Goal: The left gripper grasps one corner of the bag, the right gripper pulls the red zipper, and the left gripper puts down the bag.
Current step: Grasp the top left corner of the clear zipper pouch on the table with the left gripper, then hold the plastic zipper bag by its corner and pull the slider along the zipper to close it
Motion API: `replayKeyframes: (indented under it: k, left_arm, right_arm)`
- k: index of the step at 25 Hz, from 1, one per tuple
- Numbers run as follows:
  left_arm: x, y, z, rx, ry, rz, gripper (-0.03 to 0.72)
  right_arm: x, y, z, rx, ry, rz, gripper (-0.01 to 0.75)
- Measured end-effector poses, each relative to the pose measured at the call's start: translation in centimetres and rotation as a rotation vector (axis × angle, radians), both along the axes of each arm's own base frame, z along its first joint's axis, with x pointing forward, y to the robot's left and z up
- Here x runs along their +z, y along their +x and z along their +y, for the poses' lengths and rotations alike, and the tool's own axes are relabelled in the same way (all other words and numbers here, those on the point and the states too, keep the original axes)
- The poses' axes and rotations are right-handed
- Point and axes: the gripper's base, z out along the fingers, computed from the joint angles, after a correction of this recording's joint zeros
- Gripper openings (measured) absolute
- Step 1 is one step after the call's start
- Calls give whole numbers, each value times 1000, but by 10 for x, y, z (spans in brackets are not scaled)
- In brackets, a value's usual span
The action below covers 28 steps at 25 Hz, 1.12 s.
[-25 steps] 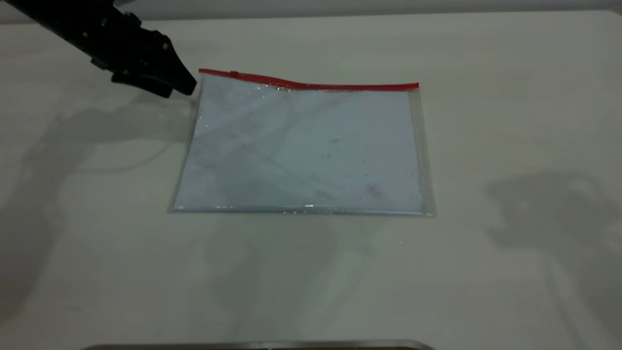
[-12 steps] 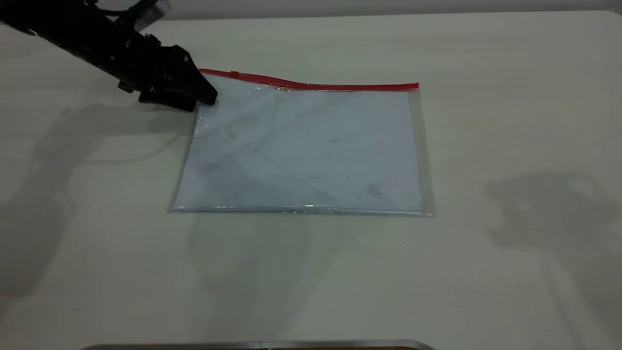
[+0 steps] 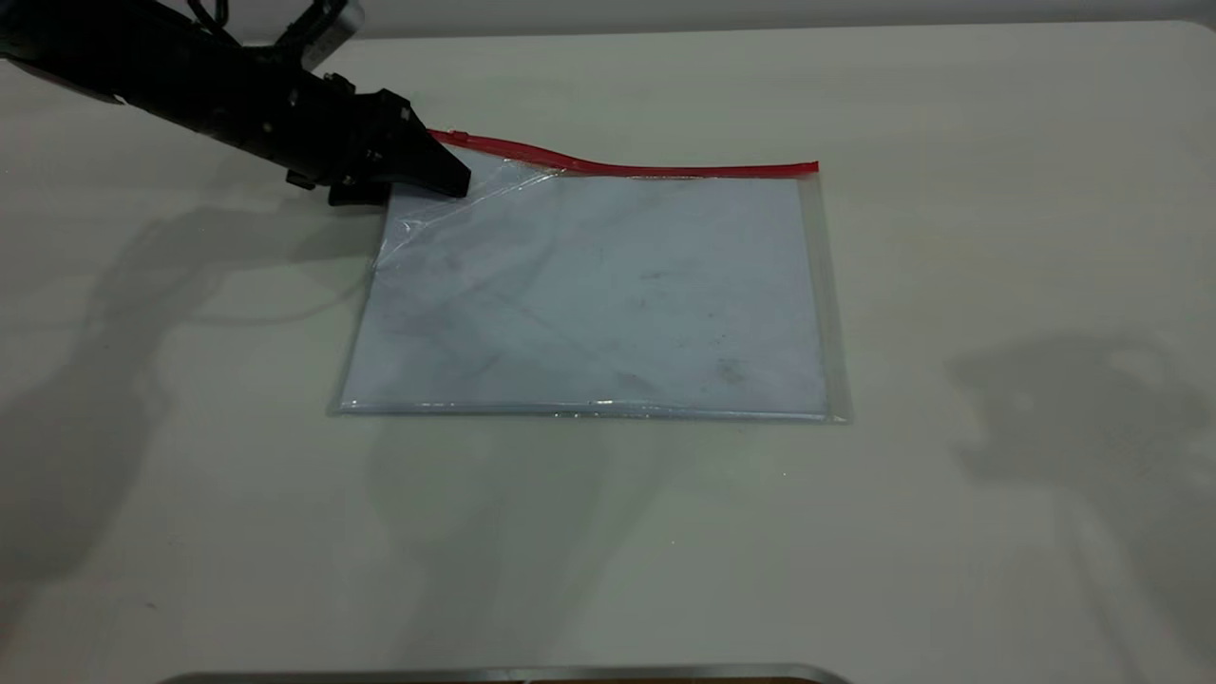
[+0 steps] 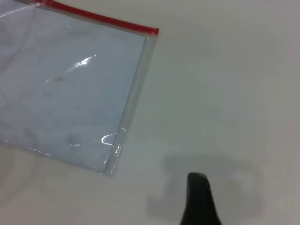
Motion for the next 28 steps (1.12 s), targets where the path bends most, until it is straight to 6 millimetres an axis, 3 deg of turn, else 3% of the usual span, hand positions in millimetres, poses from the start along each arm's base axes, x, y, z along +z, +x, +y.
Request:
replayKeyframes:
  k: [2, 5, 7, 13, 18, 24, 28]
  left_arm:
    - [-1, 0, 0, 0, 1, 1, 394]
    - [-1, 0, 0, -18, 5, -16, 169]
    - [1, 2, -1, -67, 13, -63, 64]
    - [27, 14, -13, -351, 46, -269, 53]
    - [59, 22, -34, -675, 102, -432, 51]
    - [81, 15, -65, -1051, 124, -598, 51]
    - [85, 9, -87, -1220, 117, -748, 51]
  right_arm:
    - [0, 0, 0, 0, 0, -2, 574]
    - [1, 1, 0, 9, -4, -17, 574]
    - [0, 2, 0, 20, -13, -25, 574]
    - [-18, 17, 4, 94, -71, -16, 574]
    - [-54, 42, 11, 180, -113, -5, 574]
    - [-92, 65, 20, 232, -108, 26, 574]
    - [-105, 83, 43, 321, -103, 31, 574]
